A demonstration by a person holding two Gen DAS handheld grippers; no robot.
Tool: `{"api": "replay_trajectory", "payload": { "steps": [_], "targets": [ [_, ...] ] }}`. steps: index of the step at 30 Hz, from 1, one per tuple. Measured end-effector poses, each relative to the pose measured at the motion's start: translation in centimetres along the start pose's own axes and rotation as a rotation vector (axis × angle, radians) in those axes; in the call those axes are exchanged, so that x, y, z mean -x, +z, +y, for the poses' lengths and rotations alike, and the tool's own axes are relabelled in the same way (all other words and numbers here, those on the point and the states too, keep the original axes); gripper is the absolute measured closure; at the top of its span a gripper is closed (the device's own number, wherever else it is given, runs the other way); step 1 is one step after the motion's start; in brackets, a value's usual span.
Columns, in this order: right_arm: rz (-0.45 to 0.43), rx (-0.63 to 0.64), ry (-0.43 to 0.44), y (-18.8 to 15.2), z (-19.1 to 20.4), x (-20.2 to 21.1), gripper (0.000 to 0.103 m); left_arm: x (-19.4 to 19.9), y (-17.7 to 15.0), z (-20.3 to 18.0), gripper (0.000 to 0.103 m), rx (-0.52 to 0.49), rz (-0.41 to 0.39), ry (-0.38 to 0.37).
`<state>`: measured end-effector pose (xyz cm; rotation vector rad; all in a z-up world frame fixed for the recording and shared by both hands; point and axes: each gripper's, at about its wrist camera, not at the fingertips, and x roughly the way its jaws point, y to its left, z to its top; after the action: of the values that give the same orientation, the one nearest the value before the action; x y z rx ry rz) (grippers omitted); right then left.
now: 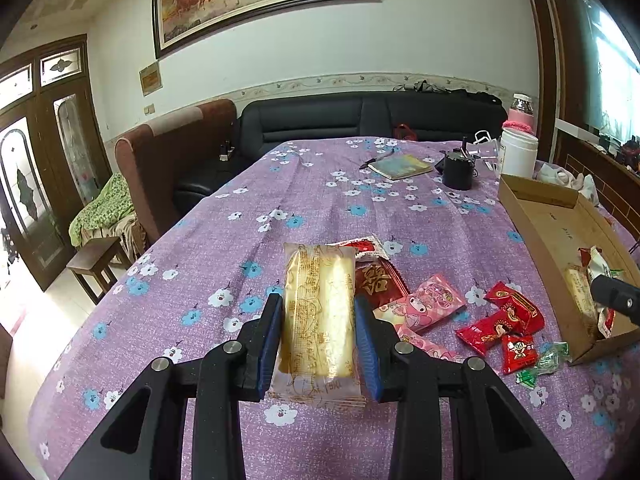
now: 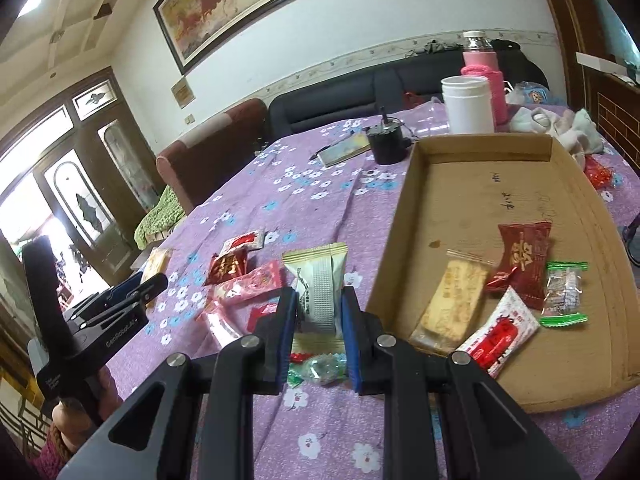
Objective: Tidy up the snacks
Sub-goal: 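Carry the cake bar and white packet over the cardboard tray with both grippers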
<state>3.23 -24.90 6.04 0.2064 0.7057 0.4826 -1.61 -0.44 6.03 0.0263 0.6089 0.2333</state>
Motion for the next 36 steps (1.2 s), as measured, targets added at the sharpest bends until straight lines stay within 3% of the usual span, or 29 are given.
{"api": "replay_trajectory", "payload": {
  "steps": [15,36],
  "targets": [
    [-0.058,-0.091,-0.054,1.2,-3.4,1.6,0.082,0.7,0.3,-0.3,0.066,0.000,-0.007,0.021],
    [-0.110,-0.154,-0.050,2.0,-4.9,3.4,0.082,4.4,2.9,-6.3,0.066,-0.092,-0.076,-0.036]
  ]
}}
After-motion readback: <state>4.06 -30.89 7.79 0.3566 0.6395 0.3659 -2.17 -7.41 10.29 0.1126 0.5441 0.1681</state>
